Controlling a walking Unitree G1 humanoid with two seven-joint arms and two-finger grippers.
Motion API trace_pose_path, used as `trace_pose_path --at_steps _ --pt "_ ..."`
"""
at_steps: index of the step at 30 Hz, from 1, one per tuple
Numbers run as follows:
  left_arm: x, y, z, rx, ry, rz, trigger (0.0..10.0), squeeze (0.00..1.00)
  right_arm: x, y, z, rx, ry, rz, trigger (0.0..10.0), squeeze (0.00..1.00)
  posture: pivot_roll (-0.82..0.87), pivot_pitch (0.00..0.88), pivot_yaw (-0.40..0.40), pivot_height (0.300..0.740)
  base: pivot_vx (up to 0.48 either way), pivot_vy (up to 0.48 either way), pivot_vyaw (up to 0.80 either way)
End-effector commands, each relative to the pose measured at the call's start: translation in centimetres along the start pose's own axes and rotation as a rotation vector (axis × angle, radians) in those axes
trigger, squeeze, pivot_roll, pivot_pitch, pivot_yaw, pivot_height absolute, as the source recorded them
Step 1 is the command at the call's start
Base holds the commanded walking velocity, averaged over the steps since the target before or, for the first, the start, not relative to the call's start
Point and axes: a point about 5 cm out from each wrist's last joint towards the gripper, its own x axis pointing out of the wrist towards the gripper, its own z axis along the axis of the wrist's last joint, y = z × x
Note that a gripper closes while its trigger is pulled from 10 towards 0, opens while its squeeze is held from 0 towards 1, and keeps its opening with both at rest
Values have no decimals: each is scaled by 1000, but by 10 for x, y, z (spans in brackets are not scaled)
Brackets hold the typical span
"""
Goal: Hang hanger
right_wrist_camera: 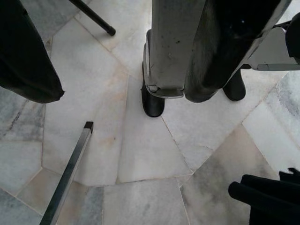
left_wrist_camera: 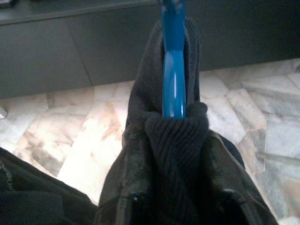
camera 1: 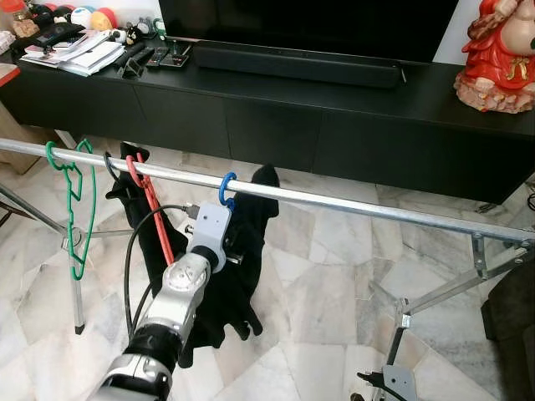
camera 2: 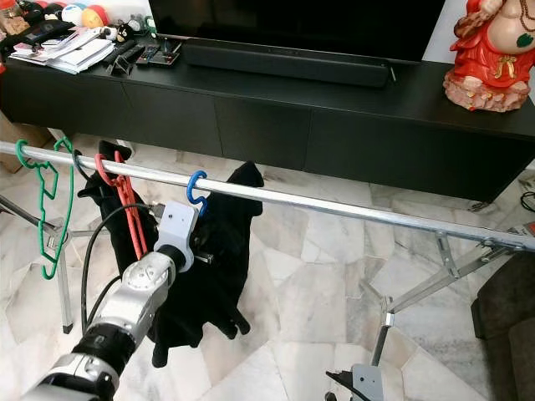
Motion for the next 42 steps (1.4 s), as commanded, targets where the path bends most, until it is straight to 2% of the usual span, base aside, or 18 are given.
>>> trace_pose_path --at_steps 1,2,4,8,12,14,15,16,17,21,25,28,32,34,39,42 --pt "-5 1 -5 -12 -3 14 10000 1000 -2 -1 -13 8 41 -4 10000 0 -79 216 -6 740 0 0 0" --pt "-10 2 -2 -26 -39 29 10000 1000 -2 -1 -13 9 41 -6 10000 0 -75 218 -6 740 0 0 0" --pt "-11 3 -1 -28 -48 36 10000 1000 -2 -2 -13 9 42 -6 10000 0 -75 218 -6 740 0 0 0" --pt "-29 11 4 -45 -103 95 10000 1000 -2 -2 -14 8 43 -5 10000 0 -73 220 -5 740 0 0 0" --pt "-39 15 9 -47 -122 125 10000 1000 -2 -2 -14 7 43 -5 10000 0 -73 220 -4 740 0 0 0" --pt "-54 20 13 -62 -150 184 10000 1000 -2 -3 -14 6 43 -6 10000 0 -71 221 -4 740 0 0 0" --pt "-54 20 13 -62 -150 184 10000 1000 -2 -3 -14 6 43 -6 10000 0 -71 221 -4 740 0 0 0" --pt "-61 22 14 -61 -154 207 10000 404 -2 -3 -14 6 43 -5 10000 0 -64 223 -4 740 0 0 0" --pt "-64 22 13 -56 -150 219 10000 0 -2 -3 -13 5 43 -5 10000 0 -64 223 -4 740 0 0 0" --pt "-75 22 9 -69 -126 258 10000 0 -2 -2 -13 3 43 -2 10000 0 -61 222 -2 740 0 0 0" --pt "-79 19 6 -81 -93 276 10000 0 -2 -2 -12 -9 40 8 10000 0 -63 220 -2 740 0 422 0" --pt "-80 18 7 -79 -90 275 10000 0 -2 -1 -12 -15 35 14 10000 0 -62 219 -2 740 0 480 0" --pt "-78 18 10 -63 -94 270 10000 0 -2 -1 -12 -20 35 20 10000 0 -63 219 -1 740 0 480 800" --pt "-77 19 11 -63 -95 273 10000 0 -2 -1 -12 10 35 14 10000 0 -63 219 0 740 0 480 0" --pt "-78 20 12 -56 -92 279 10000 0 -2 -1 -12 -2 36 14 10000 0 -62 220 0 740 0 480 0" --pt "-77 18 13 -37 -89 256 10000 0 -2 -2 -12 -1 37 13 10000 0 -61 220 -1 740 0 0 0"
